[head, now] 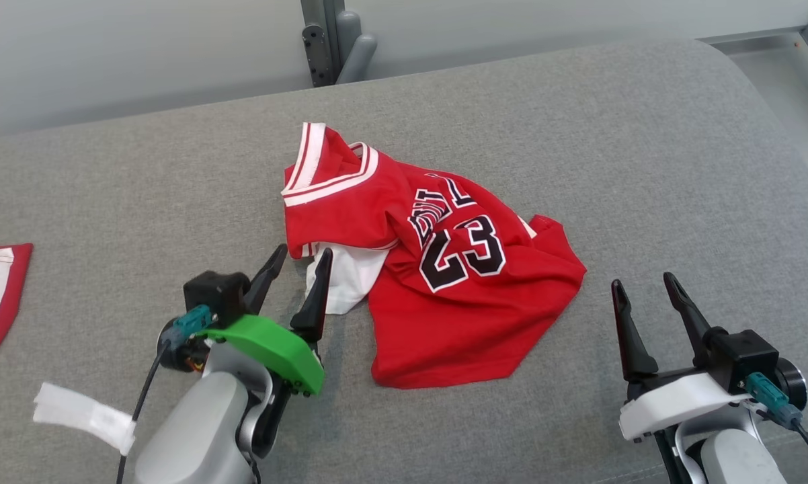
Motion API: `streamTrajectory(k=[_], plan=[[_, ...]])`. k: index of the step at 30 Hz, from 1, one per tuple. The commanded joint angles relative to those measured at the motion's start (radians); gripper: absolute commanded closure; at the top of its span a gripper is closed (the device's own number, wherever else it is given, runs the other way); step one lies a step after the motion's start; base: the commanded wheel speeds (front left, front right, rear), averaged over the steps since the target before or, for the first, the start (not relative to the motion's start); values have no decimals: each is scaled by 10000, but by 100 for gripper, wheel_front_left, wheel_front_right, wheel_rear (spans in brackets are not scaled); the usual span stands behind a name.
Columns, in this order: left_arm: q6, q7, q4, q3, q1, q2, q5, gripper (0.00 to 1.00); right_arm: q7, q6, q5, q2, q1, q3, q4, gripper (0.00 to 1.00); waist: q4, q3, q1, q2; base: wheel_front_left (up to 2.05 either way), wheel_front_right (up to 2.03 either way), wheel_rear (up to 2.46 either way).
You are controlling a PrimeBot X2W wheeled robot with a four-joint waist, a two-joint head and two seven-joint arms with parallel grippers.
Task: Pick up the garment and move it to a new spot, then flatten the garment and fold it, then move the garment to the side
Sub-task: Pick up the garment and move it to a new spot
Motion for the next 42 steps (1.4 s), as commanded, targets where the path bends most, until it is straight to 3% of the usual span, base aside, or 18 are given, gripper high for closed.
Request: streamTrajectory(k=[1,9,14,21,25,31,42], plan=[[154,-115,-315,104,445,124,75,0,-32,-6,-62,-89,175,-81,-47,0,216,-240,0,0,0,0,0],[974,-190,-2343,1176,2343,342,742,0,-32,-6,-114,-216,683,-354,-234,0,714,-637,0,0,0,0,0],[1135,-184,-3168,2063,3582,253,1231,0,-32,-6,-121,-268,980,-462,-321,0,976,-894,0,0,0,0,0],[962,-186,-4128,3781,5301,-223,1832,0,-32,-6,-114,-293,1257,-440,-319,0,1079,-1293,0,0,0,0,0],[565,-187,-4447,4777,6178,-590,2189,0,-32,-6,-103,-287,1398,-442,-390,0,1116,-1408,0,0,0,0,0],[95,-187,-4570,5424,6634,-854,2922,0,-32,-6,-60,-284,1462,-525,-463,0,1181,-1447,0,0,0,0,0],[-335,-188,-4787,6081,6909,-1126,3476,0,-32,-6,-42,-264,1447,-571,-439,0,1100,-1432,0,0,0,0,0]])
